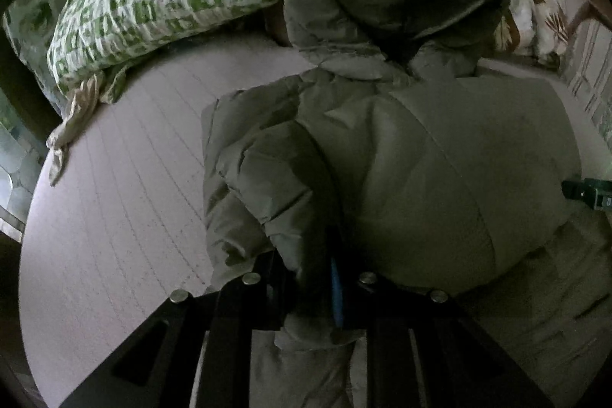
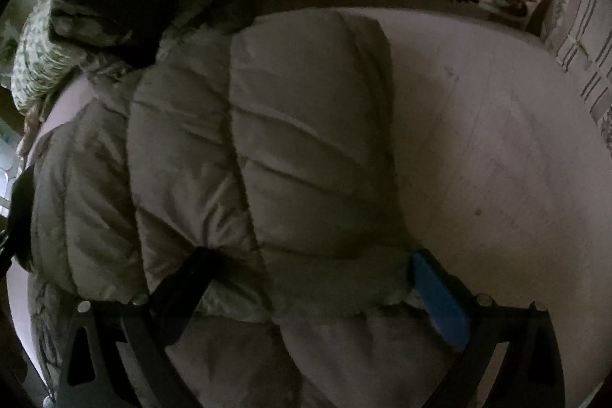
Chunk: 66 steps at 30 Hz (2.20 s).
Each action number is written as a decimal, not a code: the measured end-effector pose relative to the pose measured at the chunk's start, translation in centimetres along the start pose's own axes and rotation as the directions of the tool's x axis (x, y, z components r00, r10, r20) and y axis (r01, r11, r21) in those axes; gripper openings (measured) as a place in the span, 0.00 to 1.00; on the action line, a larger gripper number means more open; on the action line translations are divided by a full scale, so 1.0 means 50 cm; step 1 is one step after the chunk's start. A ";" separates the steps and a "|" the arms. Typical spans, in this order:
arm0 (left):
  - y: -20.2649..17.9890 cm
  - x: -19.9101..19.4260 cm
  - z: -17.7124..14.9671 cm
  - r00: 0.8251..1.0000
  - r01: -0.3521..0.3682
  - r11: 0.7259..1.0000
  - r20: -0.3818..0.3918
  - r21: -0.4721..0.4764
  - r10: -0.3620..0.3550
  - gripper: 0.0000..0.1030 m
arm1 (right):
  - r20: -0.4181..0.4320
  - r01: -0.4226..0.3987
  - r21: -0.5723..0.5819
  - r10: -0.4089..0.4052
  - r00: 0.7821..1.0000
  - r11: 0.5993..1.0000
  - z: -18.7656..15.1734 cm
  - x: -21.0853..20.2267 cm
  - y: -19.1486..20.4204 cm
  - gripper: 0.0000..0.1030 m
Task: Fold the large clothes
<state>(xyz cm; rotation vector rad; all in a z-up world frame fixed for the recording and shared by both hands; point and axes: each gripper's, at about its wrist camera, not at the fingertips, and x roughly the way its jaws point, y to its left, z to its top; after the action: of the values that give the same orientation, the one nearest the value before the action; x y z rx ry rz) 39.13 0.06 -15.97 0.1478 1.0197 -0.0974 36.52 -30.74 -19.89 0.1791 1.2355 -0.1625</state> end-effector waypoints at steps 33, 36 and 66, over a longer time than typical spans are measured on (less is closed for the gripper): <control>0.042 0.032 -0.009 0.989 0.130 0.991 -0.066 -0.036 -0.132 0.83 | 0.270 0.103 -0.506 0.043 0.962 0.857 0.350 -0.173 0.343 1.00; 0.039 0.034 -0.005 0.990 0.124 0.992 -0.070 -0.018 -0.125 0.85 | 0.269 0.122 -0.530 0.030 0.963 0.839 0.380 -0.143 0.351 1.00; 0.025 -0.088 -0.038 0.999 0.024 1.000 -0.047 -0.006 -0.024 0.86 | 0.168 -0.067 -0.448 0.158 0.973 0.891 0.200 -0.169 0.230 0.19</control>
<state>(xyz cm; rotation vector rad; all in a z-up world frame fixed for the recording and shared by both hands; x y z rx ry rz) 35.44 1.65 -13.09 0.1336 1.0691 -0.1133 45.55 -21.57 -8.14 -0.1586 1.0271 0.2001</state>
